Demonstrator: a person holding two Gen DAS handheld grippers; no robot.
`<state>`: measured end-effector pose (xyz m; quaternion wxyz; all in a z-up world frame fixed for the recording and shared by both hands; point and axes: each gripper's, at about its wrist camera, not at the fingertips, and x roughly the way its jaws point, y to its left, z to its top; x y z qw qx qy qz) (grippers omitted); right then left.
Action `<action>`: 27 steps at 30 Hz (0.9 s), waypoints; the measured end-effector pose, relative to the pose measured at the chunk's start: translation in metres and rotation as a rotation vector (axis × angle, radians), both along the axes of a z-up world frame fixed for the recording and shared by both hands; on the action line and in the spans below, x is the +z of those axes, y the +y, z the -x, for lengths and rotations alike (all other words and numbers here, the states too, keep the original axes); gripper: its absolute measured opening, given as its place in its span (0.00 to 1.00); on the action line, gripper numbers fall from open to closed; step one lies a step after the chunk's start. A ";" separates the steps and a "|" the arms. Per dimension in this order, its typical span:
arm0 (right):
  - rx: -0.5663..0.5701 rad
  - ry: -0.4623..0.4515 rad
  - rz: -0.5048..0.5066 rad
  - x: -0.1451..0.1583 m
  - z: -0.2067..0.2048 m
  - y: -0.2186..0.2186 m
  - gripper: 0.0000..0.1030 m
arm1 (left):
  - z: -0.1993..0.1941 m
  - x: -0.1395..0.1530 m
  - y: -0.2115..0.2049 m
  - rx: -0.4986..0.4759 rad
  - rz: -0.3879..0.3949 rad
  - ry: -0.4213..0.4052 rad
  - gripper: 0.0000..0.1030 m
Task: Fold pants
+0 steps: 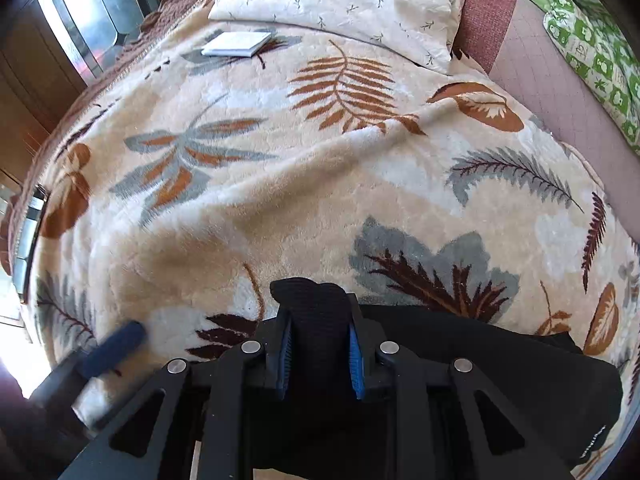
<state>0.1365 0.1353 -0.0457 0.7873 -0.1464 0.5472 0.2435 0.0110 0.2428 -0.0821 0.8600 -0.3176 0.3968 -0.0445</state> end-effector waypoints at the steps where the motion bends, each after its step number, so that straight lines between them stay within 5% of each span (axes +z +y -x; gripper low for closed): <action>1: 0.008 0.003 -0.009 0.003 0.000 -0.002 0.24 | -0.002 -0.001 -0.010 -0.032 -0.014 -0.002 0.65; 6: 0.016 0.005 -0.042 0.013 0.002 -0.010 0.24 | -0.009 -0.011 -0.040 -0.115 -0.032 -0.001 0.60; 7: 0.017 0.004 -0.048 0.014 0.003 -0.012 0.24 | -0.011 -0.014 -0.043 -0.131 -0.014 0.008 0.33; 9: 0.017 0.001 -0.061 0.016 0.005 -0.015 0.24 | -0.015 -0.021 -0.045 -0.160 0.047 0.027 0.19; 18: -0.021 -0.025 -0.148 0.033 0.002 -0.055 0.23 | -0.021 0.006 -0.080 -0.176 0.076 -0.015 0.18; 27: -0.169 -0.033 -0.211 0.025 -0.019 -0.169 0.24 | -0.055 0.002 -0.177 -0.280 0.055 0.031 0.18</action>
